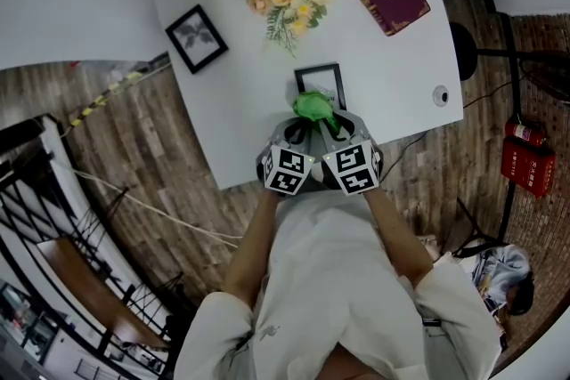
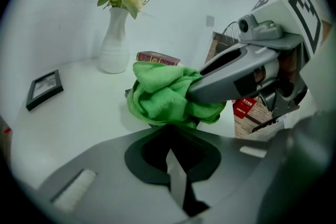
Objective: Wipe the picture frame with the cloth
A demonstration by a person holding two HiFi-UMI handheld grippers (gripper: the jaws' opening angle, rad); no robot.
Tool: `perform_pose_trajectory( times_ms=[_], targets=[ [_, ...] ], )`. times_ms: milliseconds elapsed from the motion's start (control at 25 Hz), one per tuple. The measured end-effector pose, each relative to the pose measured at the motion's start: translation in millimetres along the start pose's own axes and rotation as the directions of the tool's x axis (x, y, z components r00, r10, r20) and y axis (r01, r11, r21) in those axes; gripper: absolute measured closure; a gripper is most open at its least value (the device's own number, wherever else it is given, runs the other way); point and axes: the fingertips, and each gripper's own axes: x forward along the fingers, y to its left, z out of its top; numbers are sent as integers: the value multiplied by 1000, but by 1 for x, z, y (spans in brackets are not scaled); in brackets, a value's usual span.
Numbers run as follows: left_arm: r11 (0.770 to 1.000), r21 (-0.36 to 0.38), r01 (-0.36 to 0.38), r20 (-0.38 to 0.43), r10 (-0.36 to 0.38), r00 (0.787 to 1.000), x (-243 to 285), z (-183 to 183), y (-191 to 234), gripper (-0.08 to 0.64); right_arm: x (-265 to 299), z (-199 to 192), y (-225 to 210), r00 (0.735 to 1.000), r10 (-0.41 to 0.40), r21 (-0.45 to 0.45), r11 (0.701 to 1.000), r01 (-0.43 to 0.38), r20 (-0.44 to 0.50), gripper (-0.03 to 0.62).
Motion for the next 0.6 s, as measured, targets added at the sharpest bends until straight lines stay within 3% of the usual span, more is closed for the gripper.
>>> perform_pose_trajectory(
  times_ms=[200, 400, 600],
  targets=[
    [1000, 6, -2, 2, 2, 1000, 1, 0, 0, 540, 22, -19, 14, 998, 54, 42, 998, -53, -33, 520],
    [1000, 12, -3, 1, 3, 1000, 0, 0, 0, 540, 32, -28, 15, 999, 43, 92, 995, -42, -16, 523],
    [1000, 10, -9, -1, 9, 1000, 1, 0, 1, 540, 31, -31, 11, 999, 31, 88, 996, -30, -8, 523]
  ],
)
